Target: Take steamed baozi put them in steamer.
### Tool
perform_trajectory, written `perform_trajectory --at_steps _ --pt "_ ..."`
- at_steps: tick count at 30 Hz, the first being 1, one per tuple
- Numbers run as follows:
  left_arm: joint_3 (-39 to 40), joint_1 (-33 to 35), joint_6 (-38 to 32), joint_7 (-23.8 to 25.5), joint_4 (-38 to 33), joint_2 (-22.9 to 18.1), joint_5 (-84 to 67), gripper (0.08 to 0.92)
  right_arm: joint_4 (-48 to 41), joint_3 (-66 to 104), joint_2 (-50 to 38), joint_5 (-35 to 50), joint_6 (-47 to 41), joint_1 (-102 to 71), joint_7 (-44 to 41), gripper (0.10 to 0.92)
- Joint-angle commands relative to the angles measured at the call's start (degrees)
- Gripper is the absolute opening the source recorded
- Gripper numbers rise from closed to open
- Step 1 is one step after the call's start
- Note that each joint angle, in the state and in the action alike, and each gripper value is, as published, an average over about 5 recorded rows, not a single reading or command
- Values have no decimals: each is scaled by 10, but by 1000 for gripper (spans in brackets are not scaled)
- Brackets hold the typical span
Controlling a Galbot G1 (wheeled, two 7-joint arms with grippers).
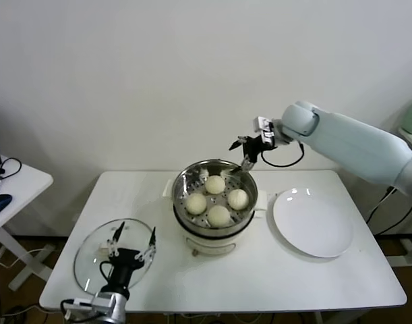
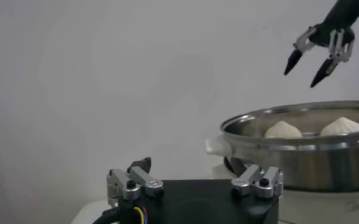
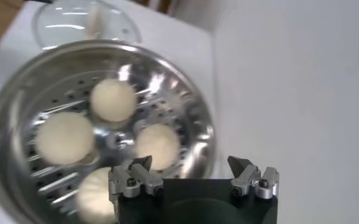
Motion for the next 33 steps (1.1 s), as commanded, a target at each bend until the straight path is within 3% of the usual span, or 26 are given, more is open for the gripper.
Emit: perform_trajectory --at_steps 1,8,13,23,33 --pt "-8 -5 -4 3 3 -4 0 823 130 307 -122 -87 -9 -231 179 823" --pt "-13 2 -16 26 -1 -3 10 823 193 517 -139 -111 10 -449 297 823" --pt "-17 9 -16 31 -2 -6 9 823 235 671 -120 -129 21 -600 328 823" --pt "-37 13 -32 59 1 -4 3 823 358 957 22 -160 32 -901 355 823" --pt "-61 15 -31 89 1 -17 -23 823 400 1031 167 -152 108 -1047 346 823"
